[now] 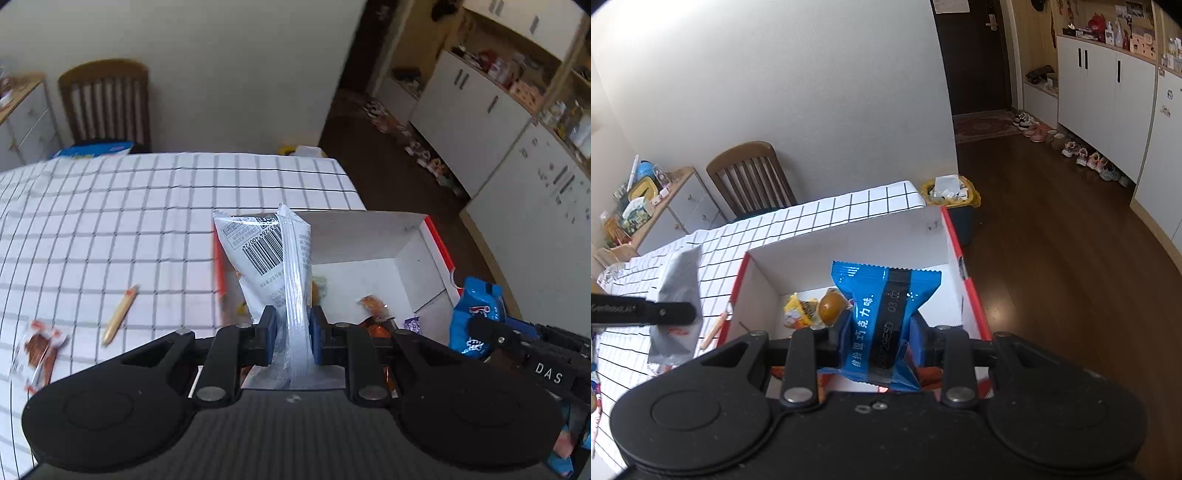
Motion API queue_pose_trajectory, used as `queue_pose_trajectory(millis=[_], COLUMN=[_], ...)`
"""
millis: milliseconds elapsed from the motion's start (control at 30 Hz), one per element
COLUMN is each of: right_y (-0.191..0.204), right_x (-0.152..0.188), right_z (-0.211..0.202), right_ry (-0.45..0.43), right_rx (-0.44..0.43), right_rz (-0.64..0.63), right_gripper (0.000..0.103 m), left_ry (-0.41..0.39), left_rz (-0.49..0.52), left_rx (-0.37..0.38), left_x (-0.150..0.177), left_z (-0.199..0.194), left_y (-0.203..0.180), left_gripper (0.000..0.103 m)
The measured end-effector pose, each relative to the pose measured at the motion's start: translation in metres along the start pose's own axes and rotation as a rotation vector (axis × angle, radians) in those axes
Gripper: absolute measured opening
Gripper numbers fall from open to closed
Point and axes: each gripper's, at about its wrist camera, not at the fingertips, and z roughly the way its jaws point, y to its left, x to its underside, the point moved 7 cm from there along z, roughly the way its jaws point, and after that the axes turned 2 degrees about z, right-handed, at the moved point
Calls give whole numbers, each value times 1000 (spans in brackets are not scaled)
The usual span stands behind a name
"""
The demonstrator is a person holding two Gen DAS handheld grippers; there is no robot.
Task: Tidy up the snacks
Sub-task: 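Carry the blue packet with the right gripper while the left brings the clear wrapper over the box, then open both grippers to drop the blue packet and clear wrapper into the box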
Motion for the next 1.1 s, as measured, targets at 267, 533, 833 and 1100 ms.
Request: queue_pose_trajectory(millis=[267,533,833,1100], right_y=[-1,-2,-4,-8], right_x=[-4,6,15,16], right_z=[32,64,80,87], right_ry=[69,150,205,218], right_rx=[23,45,53,66], right_rz=[-72,-114,-118,-98], right_gripper=[30,30,31,37], left_ry=[73,151,222,233], left_rz=[93,132,161,152], left_rx=[-25,-19,-12,-1], left_x=[-14,-13,-2,0], left_z=[55,93,117,120], left_y=[-27,-48,-60,-63], left_gripper=[19,19,19,21])
